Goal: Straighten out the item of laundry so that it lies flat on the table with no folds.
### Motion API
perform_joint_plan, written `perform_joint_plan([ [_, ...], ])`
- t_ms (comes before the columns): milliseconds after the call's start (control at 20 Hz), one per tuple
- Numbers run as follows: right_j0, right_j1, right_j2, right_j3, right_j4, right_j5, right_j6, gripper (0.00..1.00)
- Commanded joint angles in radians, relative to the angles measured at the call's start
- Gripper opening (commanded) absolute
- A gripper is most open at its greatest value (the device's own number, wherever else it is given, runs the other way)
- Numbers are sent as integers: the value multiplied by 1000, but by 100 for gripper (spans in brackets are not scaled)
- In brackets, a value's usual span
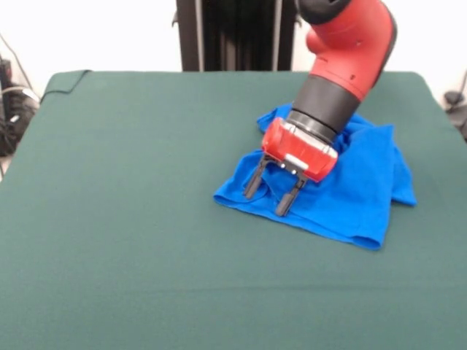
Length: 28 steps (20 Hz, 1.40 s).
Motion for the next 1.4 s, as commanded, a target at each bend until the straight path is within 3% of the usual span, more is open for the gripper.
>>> perform_joint_plan([
  [50, 8, 163, -47, -14, 124, -123, 157, 100],
  [300, 38, 190, -105, 21, 190, -177, 143, 100],
  [450, 23, 171, -94, 38, 178, -201, 115, 100],
  [850, -105, 124, -61, 2, 64, -288, 34, 100],
  [1200, -255, 72, -40, -83, -107, -364, -19, 100],
  [1400, -277, 24, -19, -80, -189, -346, -12, 100],
])
